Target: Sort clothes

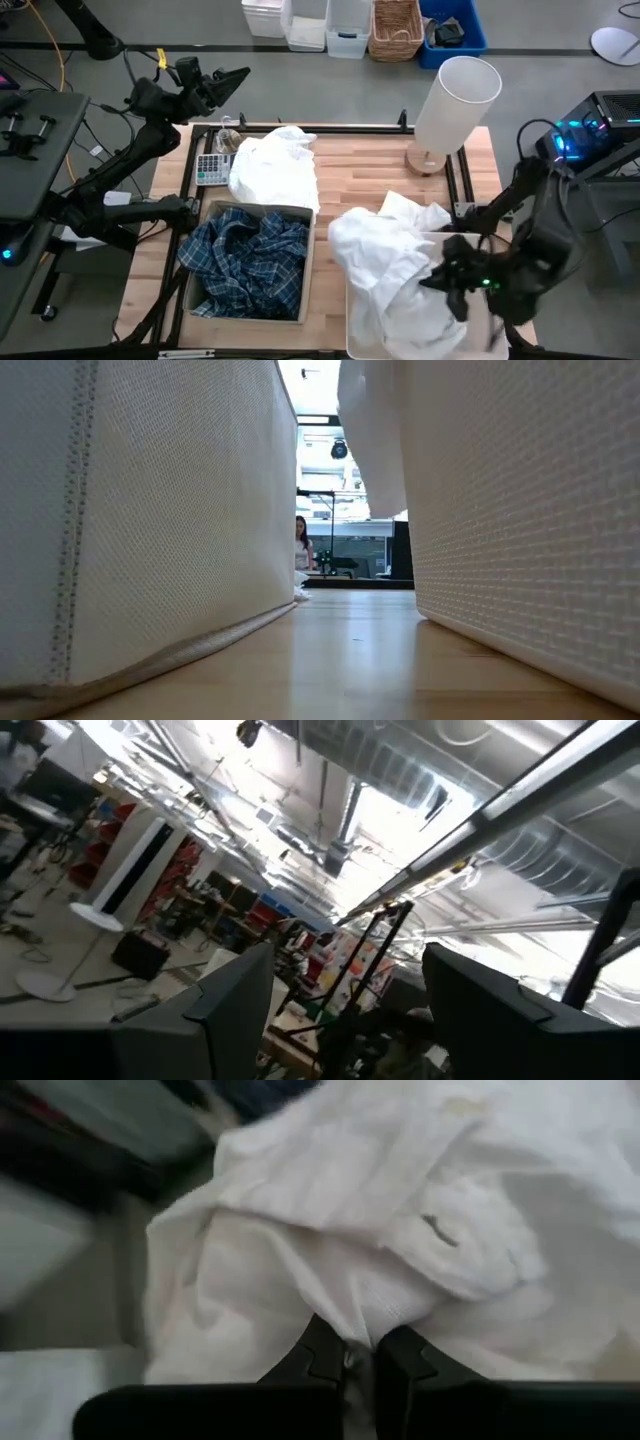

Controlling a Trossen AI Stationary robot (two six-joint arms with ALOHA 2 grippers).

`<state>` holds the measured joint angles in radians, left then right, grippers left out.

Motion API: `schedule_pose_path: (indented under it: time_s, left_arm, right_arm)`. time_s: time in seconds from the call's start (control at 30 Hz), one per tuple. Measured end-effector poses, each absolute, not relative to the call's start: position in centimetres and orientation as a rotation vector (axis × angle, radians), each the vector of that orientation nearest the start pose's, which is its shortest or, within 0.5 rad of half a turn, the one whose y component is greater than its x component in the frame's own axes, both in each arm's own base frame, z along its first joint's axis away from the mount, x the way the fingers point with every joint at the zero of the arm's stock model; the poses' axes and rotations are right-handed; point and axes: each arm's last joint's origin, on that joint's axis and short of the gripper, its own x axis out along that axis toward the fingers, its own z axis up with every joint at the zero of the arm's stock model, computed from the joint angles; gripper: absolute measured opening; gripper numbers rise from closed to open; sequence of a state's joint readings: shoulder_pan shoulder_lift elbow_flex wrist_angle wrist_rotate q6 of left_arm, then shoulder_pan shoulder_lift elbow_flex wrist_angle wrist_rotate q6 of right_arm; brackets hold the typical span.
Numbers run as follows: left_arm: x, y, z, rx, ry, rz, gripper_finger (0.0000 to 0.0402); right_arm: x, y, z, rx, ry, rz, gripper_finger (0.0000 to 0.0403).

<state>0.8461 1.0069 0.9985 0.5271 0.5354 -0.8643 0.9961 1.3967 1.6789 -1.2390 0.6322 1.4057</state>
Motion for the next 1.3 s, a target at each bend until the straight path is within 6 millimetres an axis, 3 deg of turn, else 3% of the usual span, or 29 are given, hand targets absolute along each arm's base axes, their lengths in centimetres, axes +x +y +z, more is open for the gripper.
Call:
schedule_pose_path:
  time_s: [0.13,0.23,0.37,0.5,0.63,0.7,0.83,1.0,1.13,1.3]
  left_arm:
    - [14.8,14.2,43.1,-0.550,-0.500,0.096,0.0245]
    - [14.8,14.2,43.1,-0.556,-0.500,0.092,0.0245]
    - [14.8,14.2,43.0,-0.553,-0.483,0.070,0.0245]
    - [14.7,14.1,43.0,-0.485,-0.422,0.007,0.0245]
    - [14.5,14.1,42.9,-0.430,-0.365,-0.050,0.0245]
    - [14.3,14.2,42.8,-0.389,-0.350,-0.061,0.0245]
    - [14.0,14.2,42.9,-0.327,-0.321,-0.106,0.0245]
    - [13.6,14.2,43.0,-0.291,-0.297,-0.149,0.0245]
    - [13.6,14.2,43.0,-0.290,-0.294,-0.153,0.0245]
    - [13.6,14.2,43.0,-0.309,-0.290,-0.158,0.0245]
  right_arm:
    - [16.2,20.3,37.1,0.626,0.971,-0.267,0.0014]
    - [17.5,20.7,34.4,0.629,1.122,-0.279,0.0049]
    - [18.8,21.2,32.3,0.602,1.325,-0.218,0.0129]
    - [19.7,21.5,32.0,0.628,1.447,-0.140,0.0197]
    - [20.8,23.1,29.3,0.667,1.670,-0.127,0.0223]
    - [22.0,23.6,28.5,0.730,1.680,-0.123,0.0225]
    - [25.1,22.8,30.9,0.889,1.470,-0.102,0.0225]
    - [27.0,18.6,37.4,0.917,1.228,-0.217,0.0222]
    - [28.1,13.4,41.6,0.810,0.942,-0.390,0.0212]
    - [28.7,5.0,41.2,0.721,0.930,-0.766,0.0190]
